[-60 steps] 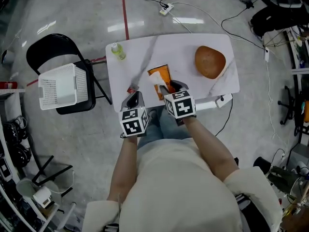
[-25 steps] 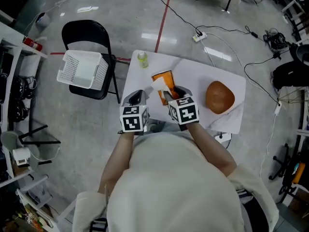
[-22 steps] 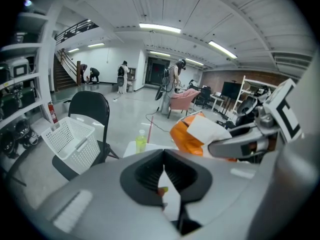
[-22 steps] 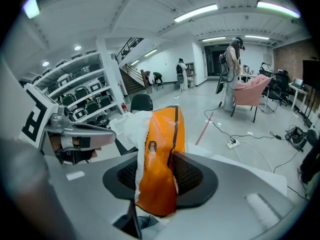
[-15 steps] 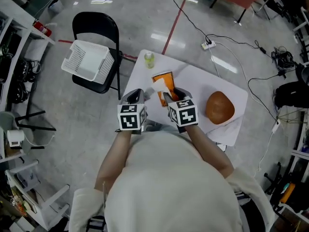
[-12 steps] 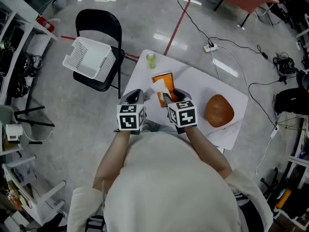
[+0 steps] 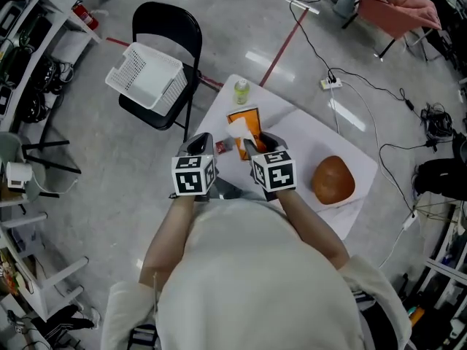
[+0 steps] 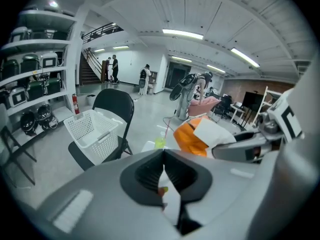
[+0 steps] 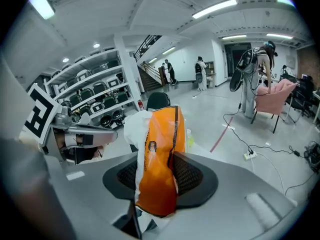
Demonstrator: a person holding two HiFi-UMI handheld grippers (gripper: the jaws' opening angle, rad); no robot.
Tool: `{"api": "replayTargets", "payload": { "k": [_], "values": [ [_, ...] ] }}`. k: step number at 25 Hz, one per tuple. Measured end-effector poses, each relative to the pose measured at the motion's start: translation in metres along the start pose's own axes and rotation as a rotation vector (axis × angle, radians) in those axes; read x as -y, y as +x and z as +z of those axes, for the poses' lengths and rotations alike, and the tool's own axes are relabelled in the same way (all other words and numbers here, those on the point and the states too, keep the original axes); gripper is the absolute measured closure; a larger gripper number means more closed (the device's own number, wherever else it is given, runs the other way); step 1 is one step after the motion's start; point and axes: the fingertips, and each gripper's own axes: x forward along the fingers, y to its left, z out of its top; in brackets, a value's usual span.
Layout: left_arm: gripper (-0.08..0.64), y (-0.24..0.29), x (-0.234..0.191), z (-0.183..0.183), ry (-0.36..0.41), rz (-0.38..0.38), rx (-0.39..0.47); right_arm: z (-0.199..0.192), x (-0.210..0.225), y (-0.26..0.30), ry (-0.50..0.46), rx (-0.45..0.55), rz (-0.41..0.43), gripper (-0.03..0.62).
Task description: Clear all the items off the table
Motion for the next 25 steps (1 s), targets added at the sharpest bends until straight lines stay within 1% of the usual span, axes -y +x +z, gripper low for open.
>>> {"api": "replayTargets", "payload": {
  "k": [3, 6, 11, 16, 21, 25],
  "values": [
    [0.551, 0.002, -0.013, 0.004, -0.020, 0.015, 0.008, 0.008, -0.006, 0.007, -0.020, 0.000, 0.011, 0.433],
    [0.551, 0.006, -0.023, 0.008, -0.039, 0.013, 0.013, 0.014, -0.012, 0.016, -0.033, -0.004, 0.017, 0.433],
    [0.551, 0.015, -0.043, 0.018, -0.041, 0.006, 0.019, 0.027, -0.021, 0.032, -0.055, -0.009, 0.018, 0.433],
    [0.551, 0.024, -0.070, 0.029, -0.046, -0.004, 0.014, 0.044, -0.032, 0.055, -0.056, -0.019, 0.014, 0.433],
    [0.551, 0.029, -0.098, 0.040, -0.038, -0.015, 0.000, 0.066, -0.051, 0.079, -0.064, -0.029, 0.023, 0.433],
    [0.551, 0.032, -0.127, 0.048, -0.047, -0.008, -0.003, 0.083, -0.068, 0.102, -0.069, -0.033, 0.038, 0.433]
  ]
}}
